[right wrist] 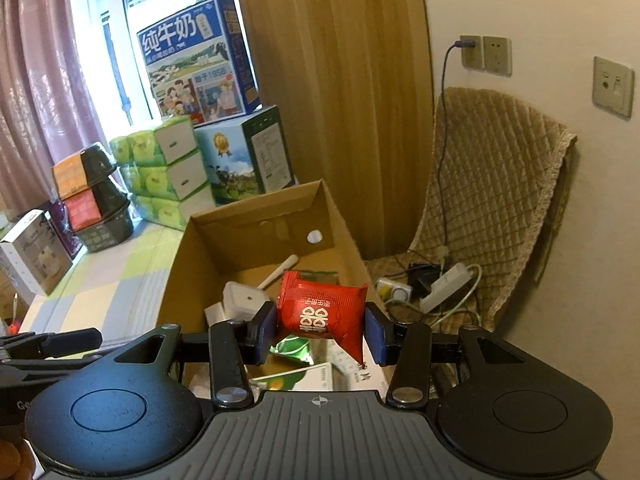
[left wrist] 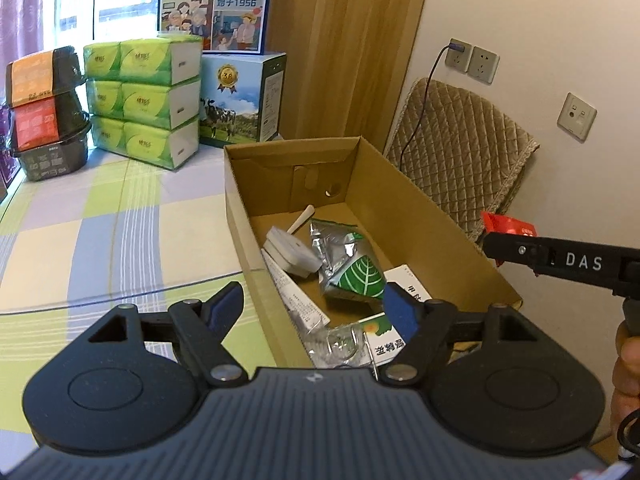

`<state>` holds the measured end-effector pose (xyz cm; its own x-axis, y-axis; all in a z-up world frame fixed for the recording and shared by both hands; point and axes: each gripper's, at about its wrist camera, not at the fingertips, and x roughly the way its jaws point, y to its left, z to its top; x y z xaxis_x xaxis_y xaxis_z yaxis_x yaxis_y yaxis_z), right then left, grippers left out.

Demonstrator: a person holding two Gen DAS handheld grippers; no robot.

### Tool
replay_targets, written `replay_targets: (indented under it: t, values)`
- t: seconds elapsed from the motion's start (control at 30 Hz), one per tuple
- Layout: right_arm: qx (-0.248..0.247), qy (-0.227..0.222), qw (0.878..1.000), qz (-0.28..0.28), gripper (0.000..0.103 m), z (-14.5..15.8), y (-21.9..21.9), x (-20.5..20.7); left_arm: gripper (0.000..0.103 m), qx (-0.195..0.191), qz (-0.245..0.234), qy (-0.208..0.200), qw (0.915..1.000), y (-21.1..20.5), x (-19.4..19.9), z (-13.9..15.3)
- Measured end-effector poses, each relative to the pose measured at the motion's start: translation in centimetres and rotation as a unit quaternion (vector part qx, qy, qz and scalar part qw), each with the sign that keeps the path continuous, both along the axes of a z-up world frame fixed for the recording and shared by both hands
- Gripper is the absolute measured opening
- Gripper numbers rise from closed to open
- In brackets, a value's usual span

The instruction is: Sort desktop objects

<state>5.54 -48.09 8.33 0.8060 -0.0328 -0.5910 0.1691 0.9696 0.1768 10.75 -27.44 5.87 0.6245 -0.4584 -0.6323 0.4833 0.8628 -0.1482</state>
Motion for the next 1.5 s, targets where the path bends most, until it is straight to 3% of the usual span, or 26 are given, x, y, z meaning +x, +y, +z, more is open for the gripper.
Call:
replay_targets:
  t: [0.37,0.4,0.43,0.5,0.7,0.9,1.07,1.5]
  values:
    - [0.02,0.004,1.0,0.019,0.046,0.1,0.8,2.1,0.076,0.001,0.005,0.004,1.0,0.8,-0.2,-0.2]
    - [0.029,0.0,0.999,0.026,0.056,0.2,0.8,2.3,0.076,0.002,0.005,0.005,1.0,0.8,-0.2,-0.2]
    - [0.037,-0.005,0.999,0.028,0.075,0.4,0.8,2.5,0.077,0.003,0.006,0.006,1.0,0.9,-0.2,-0.3]
    - [0.045,-0.021,0.999,0.021,0.088,1.0,0.6,2.5,0.079,0.003,0.007,0.007,0.9999,1.1,-0.3,-0.3]
    - [0.057,-0.028,0.998,0.003,0.088,1.5,-0.3,1.5,0.086,-0.001,0.014,0.012,0.9998,1.7,-0.9,-0.3]
    - [0.067,-0.018,0.997,-0.021,0.093,1.1,-1.5,-1.1,0.101,-0.002,0.028,0.004,0.9996,2.6,-2.6,0.2]
    - [0.065,-0.005,0.998,-0.027,0.101,0.9,-1.8,-3.4,0.101,0.001,0.045,0.013,0.9989,3.1,-4.2,0.5]
    - [0.04,0.015,0.999,0.0,0.101,1.1,-0.3,-8.9,0.102,0.013,0.064,0.001,0.9979,3.1,-9.1,2.6]
